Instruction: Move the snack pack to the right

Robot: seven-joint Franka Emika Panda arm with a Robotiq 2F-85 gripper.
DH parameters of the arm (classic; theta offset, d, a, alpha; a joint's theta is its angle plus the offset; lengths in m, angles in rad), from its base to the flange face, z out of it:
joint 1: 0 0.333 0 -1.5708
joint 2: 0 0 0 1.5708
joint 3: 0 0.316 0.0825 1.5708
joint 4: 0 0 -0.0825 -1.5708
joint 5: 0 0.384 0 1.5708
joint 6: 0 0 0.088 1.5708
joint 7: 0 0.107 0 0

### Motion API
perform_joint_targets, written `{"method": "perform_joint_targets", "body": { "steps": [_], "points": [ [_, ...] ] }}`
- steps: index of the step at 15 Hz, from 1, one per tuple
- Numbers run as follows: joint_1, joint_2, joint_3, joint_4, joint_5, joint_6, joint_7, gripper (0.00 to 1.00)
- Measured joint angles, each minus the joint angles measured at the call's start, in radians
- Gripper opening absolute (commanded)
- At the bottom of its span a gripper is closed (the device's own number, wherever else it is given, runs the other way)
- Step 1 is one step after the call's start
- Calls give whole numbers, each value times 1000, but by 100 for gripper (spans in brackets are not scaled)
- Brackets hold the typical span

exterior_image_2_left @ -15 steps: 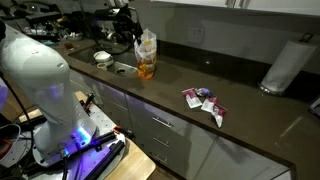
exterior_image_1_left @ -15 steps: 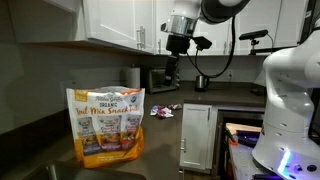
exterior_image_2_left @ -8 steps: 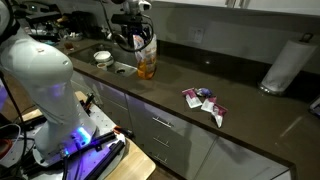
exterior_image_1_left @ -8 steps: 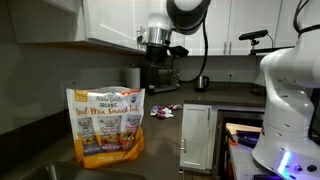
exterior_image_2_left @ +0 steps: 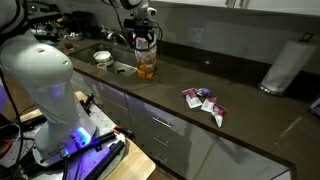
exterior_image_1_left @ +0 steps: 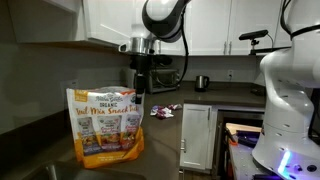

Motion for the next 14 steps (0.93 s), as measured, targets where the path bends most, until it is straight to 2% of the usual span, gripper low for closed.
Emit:
{"method": "perform_joint_targets", "body": {
  "steps": [7,11,14],
  "points": [
    [-39,22,22,11,-27,-4,-17,8],
    [-71,18,23,11,-81,-6,-11,2],
    [-92,14,23,10,-112,-8,-3,5]
  ]
}}
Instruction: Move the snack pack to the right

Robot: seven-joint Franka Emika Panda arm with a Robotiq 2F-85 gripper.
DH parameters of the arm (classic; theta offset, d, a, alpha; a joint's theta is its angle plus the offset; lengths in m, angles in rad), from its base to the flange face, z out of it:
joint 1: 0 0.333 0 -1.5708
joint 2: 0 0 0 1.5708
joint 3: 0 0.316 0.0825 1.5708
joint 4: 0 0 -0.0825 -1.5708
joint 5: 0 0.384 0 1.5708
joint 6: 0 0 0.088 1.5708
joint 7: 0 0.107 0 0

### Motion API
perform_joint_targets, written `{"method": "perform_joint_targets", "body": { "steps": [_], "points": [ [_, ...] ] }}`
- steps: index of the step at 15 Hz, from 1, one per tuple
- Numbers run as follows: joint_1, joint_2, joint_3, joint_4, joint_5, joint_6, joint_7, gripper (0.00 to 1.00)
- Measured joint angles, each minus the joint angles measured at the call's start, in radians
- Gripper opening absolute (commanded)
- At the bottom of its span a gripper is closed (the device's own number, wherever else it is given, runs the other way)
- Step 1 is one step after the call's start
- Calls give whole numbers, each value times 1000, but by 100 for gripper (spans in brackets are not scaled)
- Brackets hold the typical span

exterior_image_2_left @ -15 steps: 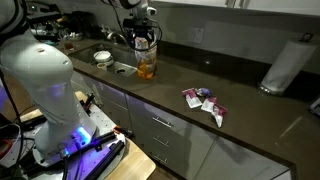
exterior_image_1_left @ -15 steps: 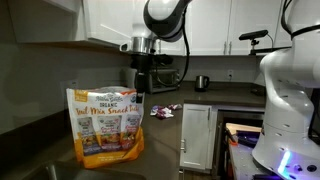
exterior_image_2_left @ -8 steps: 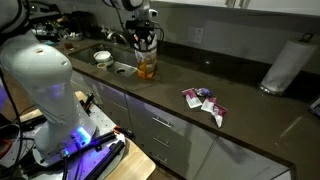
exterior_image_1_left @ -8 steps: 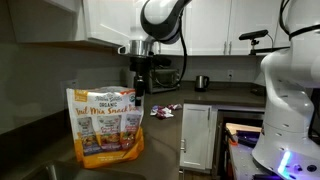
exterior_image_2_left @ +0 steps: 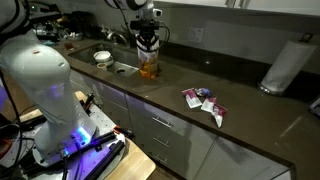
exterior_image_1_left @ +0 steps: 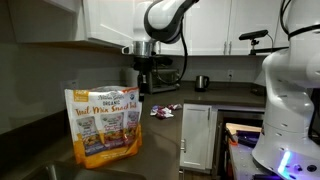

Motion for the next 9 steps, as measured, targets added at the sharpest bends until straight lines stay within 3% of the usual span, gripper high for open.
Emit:
{"method": "perform_joint_targets", "body": {
  "steps": [3,4,5,9],
  "points": [
    [-11,-5,0,-2,-8,-1,4,6],
    [-11,-6,0,-3,-8,-1,4,15],
    [-11,-6,0,-4,-8,-1,4,32],
    [-11,-11,2,-6,-6,-2,4,55]
  ]
}}
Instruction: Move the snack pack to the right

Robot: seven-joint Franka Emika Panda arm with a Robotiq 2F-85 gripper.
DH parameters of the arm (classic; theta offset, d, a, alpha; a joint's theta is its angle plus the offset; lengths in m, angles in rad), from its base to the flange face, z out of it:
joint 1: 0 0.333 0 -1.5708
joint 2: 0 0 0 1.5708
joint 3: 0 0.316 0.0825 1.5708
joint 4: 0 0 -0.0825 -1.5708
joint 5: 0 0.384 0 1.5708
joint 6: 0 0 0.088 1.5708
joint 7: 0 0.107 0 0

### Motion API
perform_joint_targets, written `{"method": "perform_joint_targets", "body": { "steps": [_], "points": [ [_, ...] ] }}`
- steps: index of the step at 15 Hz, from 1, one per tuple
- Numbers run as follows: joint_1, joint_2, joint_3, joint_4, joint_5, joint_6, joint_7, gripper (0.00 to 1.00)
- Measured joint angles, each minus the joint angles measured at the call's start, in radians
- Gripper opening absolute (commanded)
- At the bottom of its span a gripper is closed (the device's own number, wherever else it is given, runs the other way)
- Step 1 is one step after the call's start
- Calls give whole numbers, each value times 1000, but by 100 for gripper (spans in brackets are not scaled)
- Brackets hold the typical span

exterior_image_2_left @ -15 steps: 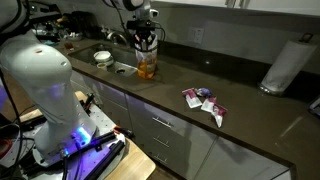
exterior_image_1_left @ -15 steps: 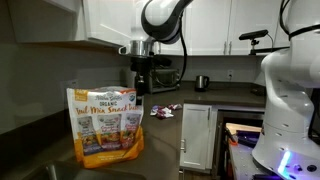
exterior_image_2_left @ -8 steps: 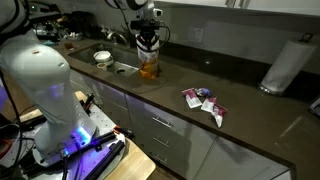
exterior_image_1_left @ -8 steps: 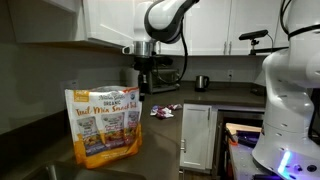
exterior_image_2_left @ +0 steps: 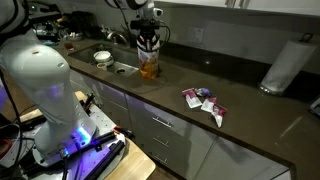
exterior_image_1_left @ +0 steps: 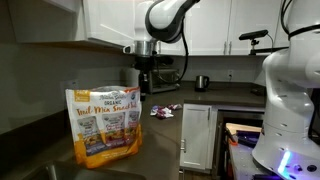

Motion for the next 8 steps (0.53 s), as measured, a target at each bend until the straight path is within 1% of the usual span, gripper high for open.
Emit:
{"method": "perform_joint_targets", "body": {
  "steps": [6,8],
  "points": [
    [7,-7,21,0,58,5,-8,93],
    [15,-7,24,-1,98,16,-30,54]
  ]
}}
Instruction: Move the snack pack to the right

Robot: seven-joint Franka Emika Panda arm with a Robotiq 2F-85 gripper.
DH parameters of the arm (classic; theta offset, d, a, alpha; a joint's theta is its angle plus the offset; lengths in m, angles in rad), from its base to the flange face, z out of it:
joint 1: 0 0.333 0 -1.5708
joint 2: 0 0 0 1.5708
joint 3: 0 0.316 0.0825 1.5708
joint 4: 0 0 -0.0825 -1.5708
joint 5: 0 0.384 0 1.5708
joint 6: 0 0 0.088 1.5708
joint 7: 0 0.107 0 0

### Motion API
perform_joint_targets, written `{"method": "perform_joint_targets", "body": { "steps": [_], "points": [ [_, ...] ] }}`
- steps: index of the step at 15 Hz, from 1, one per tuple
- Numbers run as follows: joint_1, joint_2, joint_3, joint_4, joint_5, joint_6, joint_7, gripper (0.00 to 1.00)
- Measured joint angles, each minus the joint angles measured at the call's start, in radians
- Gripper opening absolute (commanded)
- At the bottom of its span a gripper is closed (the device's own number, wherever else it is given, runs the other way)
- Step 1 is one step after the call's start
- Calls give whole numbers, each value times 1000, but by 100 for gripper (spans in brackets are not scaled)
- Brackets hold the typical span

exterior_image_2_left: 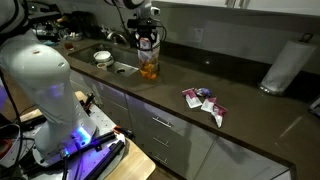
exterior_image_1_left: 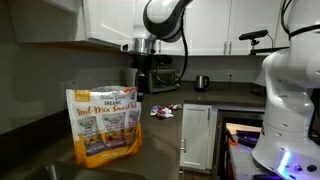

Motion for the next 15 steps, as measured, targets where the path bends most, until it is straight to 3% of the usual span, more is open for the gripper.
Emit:
{"method": "perform_joint_targets", "body": {
  "steps": [2,8,11,15],
  "points": [
    [3,0,3,-1,28,17,-29,47],
    [2,4,6,-5,33,38,-43,8],
    [0,6,5,-8,32,38,-43,1],
    [-5,9,3,-14,8,38,-42,4]
  ]
}}
